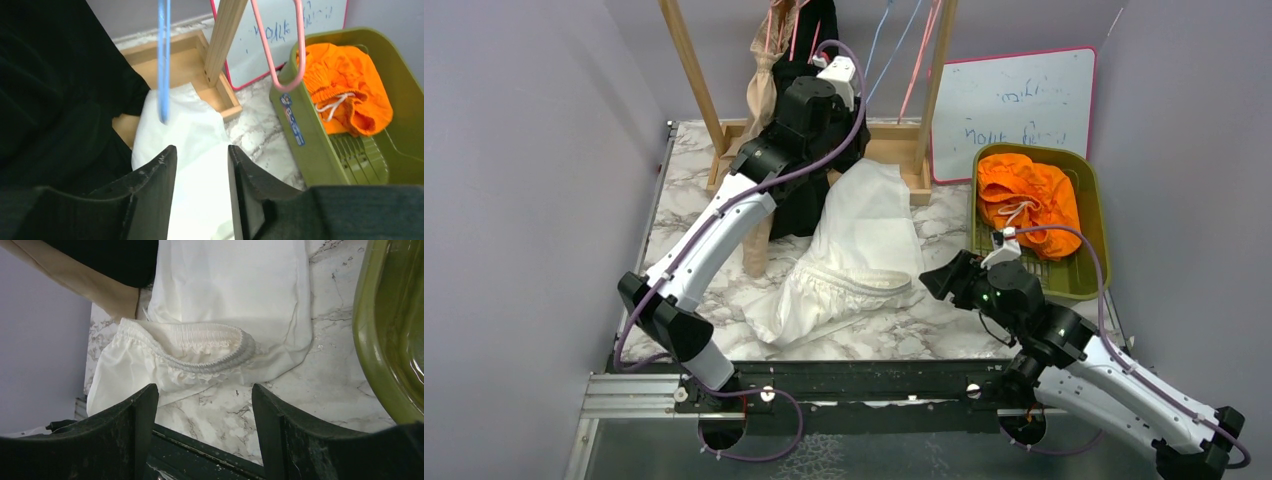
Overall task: Remove the shorts from the hanger
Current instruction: Place the hanger on the clothes rod, then pick up the shorts at the center of the board.
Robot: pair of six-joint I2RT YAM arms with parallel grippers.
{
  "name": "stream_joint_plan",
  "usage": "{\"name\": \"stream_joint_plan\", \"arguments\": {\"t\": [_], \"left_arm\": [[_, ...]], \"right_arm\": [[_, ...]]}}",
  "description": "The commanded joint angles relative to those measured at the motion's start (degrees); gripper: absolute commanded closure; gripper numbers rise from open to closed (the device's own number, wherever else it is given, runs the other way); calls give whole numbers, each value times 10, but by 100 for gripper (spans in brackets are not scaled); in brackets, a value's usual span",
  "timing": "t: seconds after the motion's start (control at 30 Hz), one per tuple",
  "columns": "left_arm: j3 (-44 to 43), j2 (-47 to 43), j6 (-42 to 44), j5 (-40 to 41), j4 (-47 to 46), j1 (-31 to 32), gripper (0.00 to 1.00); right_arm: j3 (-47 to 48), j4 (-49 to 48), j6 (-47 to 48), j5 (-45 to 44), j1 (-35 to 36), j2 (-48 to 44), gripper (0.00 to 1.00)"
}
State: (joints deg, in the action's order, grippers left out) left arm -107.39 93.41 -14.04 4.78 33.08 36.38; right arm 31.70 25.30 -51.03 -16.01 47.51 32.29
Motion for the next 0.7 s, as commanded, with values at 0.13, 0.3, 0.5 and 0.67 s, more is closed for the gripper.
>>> {"name": "stream_joint_plan", "arguments": {"t": [0.13, 0.3, 0.5, 0.67], "left_arm": [[154, -139, 23, -30, -61, -1, 39], [276, -238, 25, -34, -93, -1, 24], [484, -379, 24, 2, -111, -1, 21], [589, -485, 20, 60, -115, -2, 12]], "right_arm": [[-11, -35, 5, 25, -2, 24, 29], [-15, -84, 30, 83, -2, 61, 27], [-6, -160, 101, 197, -2, 137, 21], [9, -252, 257, 286, -2, 231, 0]]}}
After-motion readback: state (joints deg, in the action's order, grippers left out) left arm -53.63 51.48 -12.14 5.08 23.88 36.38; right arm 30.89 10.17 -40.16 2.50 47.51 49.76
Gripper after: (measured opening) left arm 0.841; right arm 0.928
